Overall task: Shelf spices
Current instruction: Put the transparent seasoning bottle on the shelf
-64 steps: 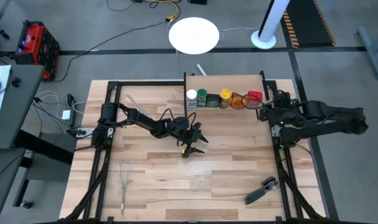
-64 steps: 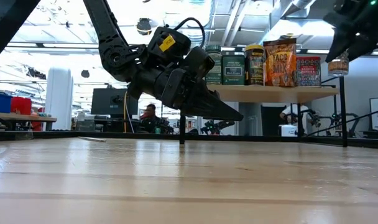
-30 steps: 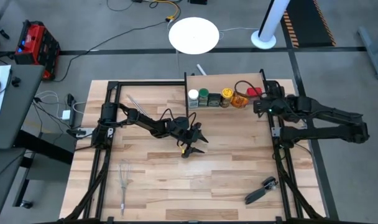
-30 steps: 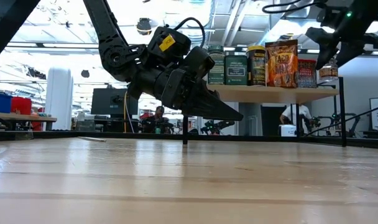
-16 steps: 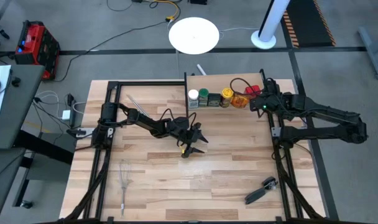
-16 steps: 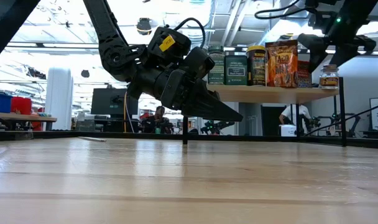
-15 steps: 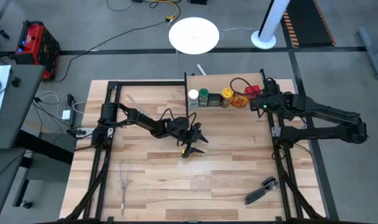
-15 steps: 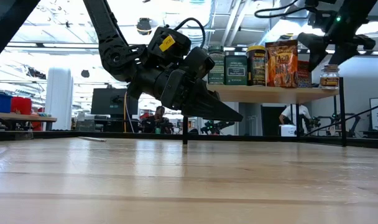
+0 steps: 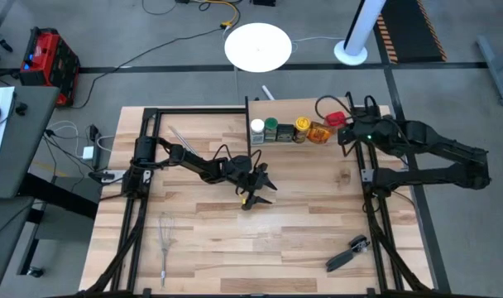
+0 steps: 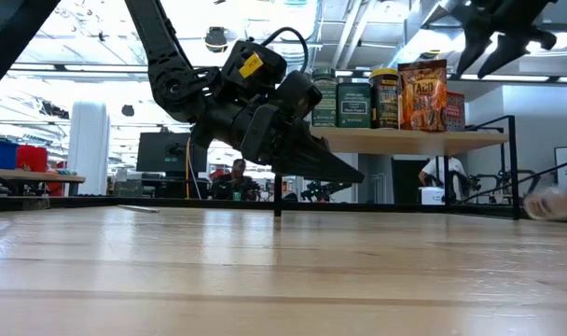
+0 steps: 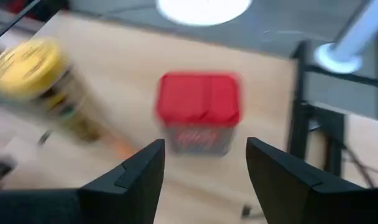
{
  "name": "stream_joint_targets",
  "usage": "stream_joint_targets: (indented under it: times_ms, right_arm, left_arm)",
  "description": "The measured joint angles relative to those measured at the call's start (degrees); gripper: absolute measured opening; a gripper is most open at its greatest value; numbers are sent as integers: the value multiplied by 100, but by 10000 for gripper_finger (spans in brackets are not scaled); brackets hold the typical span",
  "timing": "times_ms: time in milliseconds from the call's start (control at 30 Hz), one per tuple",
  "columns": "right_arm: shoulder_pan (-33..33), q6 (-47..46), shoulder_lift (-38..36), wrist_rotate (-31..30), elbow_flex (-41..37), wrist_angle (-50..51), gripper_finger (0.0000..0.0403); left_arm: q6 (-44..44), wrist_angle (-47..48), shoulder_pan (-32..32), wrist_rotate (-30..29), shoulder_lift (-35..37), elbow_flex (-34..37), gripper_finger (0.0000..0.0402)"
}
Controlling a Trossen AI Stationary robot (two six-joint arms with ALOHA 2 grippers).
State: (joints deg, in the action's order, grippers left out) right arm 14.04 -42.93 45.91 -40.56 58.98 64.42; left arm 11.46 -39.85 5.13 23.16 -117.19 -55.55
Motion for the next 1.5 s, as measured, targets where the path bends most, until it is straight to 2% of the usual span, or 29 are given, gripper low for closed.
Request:
stream_joint_targets:
  times_ms: [167,467,633,767,967,1133,1500]
  right_arm:
    - [-641,-235,-89,609,0,428,220]
    - [-2042,-2811,199,1647,-144,2341,206]
    - [-2616,-3723,537,2109,-431,2542,202]
    - [-2911,-4005,849,2324,-681,2504,202]
    - [-3008,-4067,1299,2461,-1050,2265,202]
    - [-2876,-3929,1461,2834,-1454,1712,202]
    - [-2335,-3893,1688,2864,-1462,1576,199]
  left_arm:
    - [-13,28,0,2,0,2,256]
    - [-83,-19,0,2,0,2,256]
    - [-114,-66,-24,2,0,2,256]
    - [-117,-86,-63,2,0,2,256]
    - [-114,-121,-66,5,0,2,256]
    - [-105,-123,-66,6,0,2,256]
    - [-101,-125,-66,55,0,2,256]
